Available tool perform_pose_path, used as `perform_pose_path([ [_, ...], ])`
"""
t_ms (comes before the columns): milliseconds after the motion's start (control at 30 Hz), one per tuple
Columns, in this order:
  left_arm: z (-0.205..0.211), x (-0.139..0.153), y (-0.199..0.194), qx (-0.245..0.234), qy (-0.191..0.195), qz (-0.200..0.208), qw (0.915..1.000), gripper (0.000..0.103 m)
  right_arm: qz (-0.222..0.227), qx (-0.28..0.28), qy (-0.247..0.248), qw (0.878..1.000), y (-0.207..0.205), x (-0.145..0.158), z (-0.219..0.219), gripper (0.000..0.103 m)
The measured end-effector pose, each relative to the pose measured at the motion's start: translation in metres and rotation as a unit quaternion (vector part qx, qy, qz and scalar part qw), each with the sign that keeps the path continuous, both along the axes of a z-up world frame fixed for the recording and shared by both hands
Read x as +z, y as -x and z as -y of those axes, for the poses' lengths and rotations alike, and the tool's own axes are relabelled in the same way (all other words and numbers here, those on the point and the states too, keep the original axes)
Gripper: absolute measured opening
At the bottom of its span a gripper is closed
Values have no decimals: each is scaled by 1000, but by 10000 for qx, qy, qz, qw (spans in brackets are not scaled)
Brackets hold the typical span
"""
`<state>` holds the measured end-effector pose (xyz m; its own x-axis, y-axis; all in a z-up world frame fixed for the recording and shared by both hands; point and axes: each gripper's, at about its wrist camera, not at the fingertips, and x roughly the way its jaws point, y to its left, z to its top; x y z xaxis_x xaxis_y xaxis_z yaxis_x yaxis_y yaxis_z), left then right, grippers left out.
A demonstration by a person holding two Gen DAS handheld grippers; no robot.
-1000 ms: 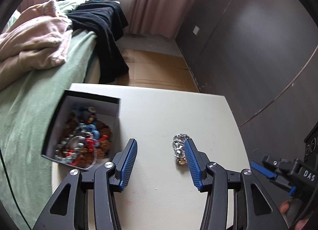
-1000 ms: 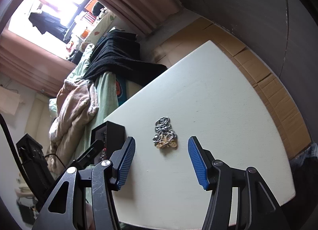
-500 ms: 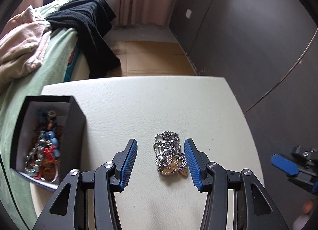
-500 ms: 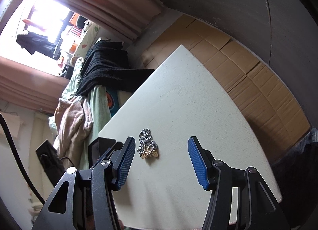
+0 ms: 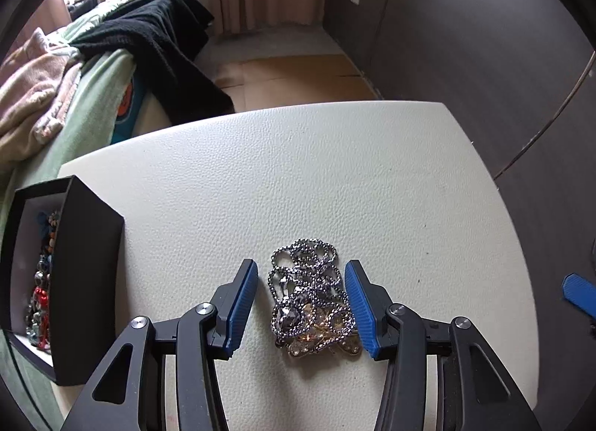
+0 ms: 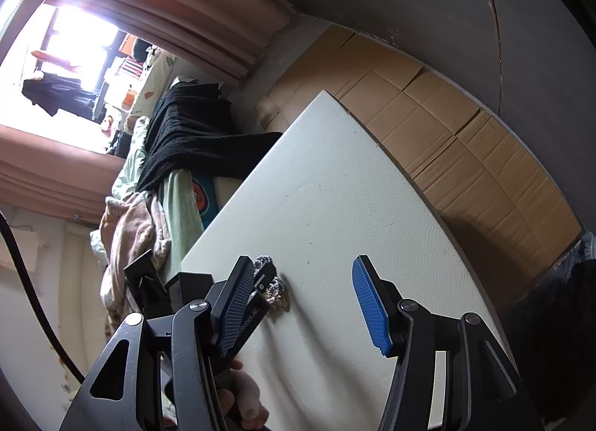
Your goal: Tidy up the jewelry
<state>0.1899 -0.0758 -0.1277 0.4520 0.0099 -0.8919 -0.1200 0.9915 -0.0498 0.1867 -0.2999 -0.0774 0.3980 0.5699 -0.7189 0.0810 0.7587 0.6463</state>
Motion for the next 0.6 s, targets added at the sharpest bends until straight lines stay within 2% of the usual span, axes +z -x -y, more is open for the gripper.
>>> perform_pose_path([
  [100, 4, 0, 4, -89, -155, -24, 9998, 42, -21, -15, 2, 10000, -1, 0, 1, 56],
  [167, 2, 1, 7, -109, -138, -57, 9998, 27, -33, -26, 18, 10000, -2, -1, 0, 56],
  [233, -4, 2, 10, -117, -6, -53, 9999, 22, -59, -25, 34, 10000, -2, -2, -2, 56],
  [367, -17, 5, 17, -63, 349, -50, 9994, 19, -116, 5, 83, 9999, 0, -6, -7, 56],
  [600, -35, 39, 41, 23, 779, 388, 9962, 19, -106, 126, 190, 9997, 5, -7, -18, 56],
])
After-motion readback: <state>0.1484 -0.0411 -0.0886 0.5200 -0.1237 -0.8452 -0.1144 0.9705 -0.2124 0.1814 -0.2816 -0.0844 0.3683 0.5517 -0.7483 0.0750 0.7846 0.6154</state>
